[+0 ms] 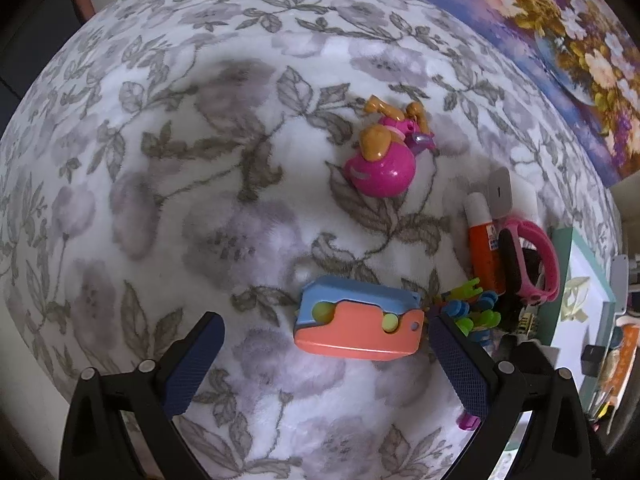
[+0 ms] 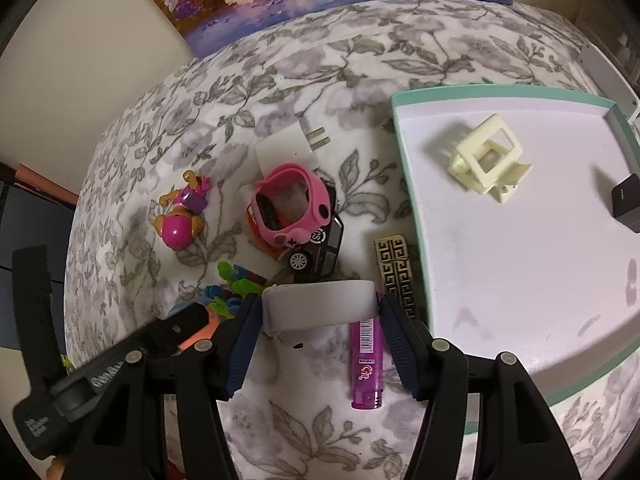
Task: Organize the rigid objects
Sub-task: 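Grasp the orange-blue toy with the left tool while the right tool grasps the white band, then carry the orange-blue toy and white band over the tray with both tools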
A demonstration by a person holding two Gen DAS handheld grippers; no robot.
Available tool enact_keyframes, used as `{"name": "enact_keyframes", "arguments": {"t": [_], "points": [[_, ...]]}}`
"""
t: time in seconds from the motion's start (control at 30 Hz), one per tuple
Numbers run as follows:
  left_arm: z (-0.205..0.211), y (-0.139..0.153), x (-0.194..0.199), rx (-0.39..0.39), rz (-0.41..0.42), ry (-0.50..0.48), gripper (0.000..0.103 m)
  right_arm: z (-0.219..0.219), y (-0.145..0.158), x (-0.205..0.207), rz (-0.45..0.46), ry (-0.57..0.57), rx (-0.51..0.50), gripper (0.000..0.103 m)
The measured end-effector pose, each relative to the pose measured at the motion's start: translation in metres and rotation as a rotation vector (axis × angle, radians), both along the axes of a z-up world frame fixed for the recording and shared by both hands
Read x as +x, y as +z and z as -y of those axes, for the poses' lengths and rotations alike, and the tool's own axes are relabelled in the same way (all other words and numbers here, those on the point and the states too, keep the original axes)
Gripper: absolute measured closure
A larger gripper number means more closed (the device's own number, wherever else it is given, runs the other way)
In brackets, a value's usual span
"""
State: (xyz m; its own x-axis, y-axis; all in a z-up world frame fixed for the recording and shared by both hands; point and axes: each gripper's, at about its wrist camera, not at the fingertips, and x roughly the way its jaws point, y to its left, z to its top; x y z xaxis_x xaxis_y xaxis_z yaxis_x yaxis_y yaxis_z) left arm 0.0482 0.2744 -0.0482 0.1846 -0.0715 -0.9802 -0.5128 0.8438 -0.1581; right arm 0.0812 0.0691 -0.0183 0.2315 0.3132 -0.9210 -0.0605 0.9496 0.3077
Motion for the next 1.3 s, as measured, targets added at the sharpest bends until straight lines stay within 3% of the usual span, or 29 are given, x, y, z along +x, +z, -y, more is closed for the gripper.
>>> {"name": "enact_keyframes", "arguments": {"t": [0.23, 0.33, 0.7, 0.77, 0.83, 1.07, 1.3], "points": [[0.018, -0.008, 0.005, 0.06, -0.031, -0.061, 0.001, 0.004, -0.001, 0.0, -0.006, -0.008, -0.006, 0.041], [0.022, -0.011, 0.006, 0.07, -0.036, -0.071, 0.007, 0.004, -0.002, 0.001, -0.009, -0.012, -0.007, 0.041], [0.031, -0.027, 0.013, 0.109, -0.046, -0.082, 0.009, 0.005, -0.008, 0.002, -0.023, -0.015, -0.015, 0.041], [0.033, -0.025, 0.014, 0.123, -0.037, -0.084, 0.015, 0.005, -0.008, 0.002, -0.025, -0.018, -0.013, 0.041], [0.033, -0.021, 0.014, 0.13, -0.021, -0.084, 0.029, 0.005, -0.007, 0.002, -0.024, -0.017, -0.01, 0.041], [0.027, -0.013, 0.015, 0.103, -0.004, -0.064, 0.03, 0.006, 0.003, 0.0, -0.001, -0.014, 0.008, 0.041], [0.018, 0.019, 0.009, 0.125, 0.09, -0.046, 0.03, 0.012, 0.017, -0.003, 0.028, -0.023, 0.026, 0.041]]}}
